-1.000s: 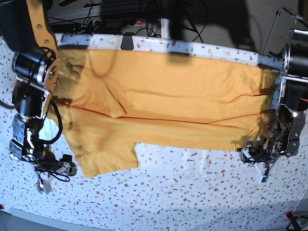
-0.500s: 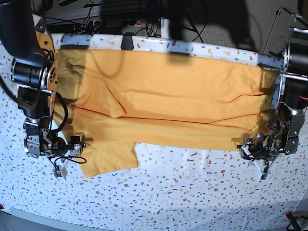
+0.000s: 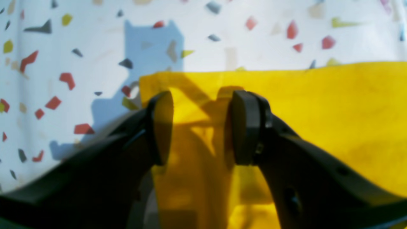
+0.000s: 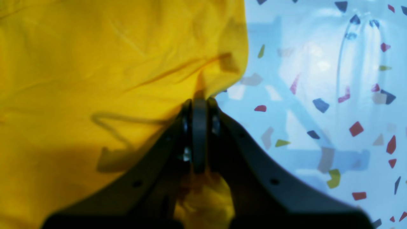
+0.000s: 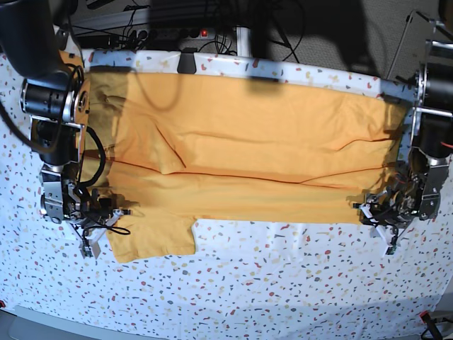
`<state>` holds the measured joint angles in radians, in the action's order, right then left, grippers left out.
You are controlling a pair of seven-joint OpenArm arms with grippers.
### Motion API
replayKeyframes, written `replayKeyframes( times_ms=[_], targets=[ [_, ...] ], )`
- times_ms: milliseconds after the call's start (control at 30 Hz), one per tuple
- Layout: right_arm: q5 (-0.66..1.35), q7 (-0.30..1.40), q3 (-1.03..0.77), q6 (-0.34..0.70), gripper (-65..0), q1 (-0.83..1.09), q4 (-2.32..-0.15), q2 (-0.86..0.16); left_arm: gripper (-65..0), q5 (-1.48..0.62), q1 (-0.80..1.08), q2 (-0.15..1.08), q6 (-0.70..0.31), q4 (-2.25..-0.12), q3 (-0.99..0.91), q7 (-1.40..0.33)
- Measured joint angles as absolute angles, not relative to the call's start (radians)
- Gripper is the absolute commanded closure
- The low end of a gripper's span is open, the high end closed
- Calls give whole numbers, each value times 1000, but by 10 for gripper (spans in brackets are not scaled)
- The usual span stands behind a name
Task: Fold the T-shirt properly
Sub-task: 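Hold the folded edge with both grippers and pull it taut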
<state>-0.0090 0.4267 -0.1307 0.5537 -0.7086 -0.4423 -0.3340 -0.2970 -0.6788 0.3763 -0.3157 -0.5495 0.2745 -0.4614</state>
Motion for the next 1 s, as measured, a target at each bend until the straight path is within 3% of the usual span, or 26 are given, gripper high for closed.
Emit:
replayKeyframes(
  times_ms=[167,333,567,733,867,1000],
  targets=[
    [-9,427,-131,554,0,-709,-442,-336,-282,-300,-682,378,-268,-550,274,-424],
    [-9,427,-131,554,0,-708,-445,-336,-201,-303,-661,370,-265,-550,274,-409],
    [-10,435,-131,610,0,-706,-453,-336,-206,-280,-658,361,-233,-550,274,-379],
    [-9,435,-131,611,0,-705,-453,-336,-256,-283,-681,363,-186,-550,274,-377],
    [-9,435,-131,611,0,-705,-453,-336,-256,-447,-684,364,-187,-550,273,-421],
    [-9,435,-131,643,0,-704,-453,-336,-256,-472,-678,358,-217,-493,274,-384]
  ],
)
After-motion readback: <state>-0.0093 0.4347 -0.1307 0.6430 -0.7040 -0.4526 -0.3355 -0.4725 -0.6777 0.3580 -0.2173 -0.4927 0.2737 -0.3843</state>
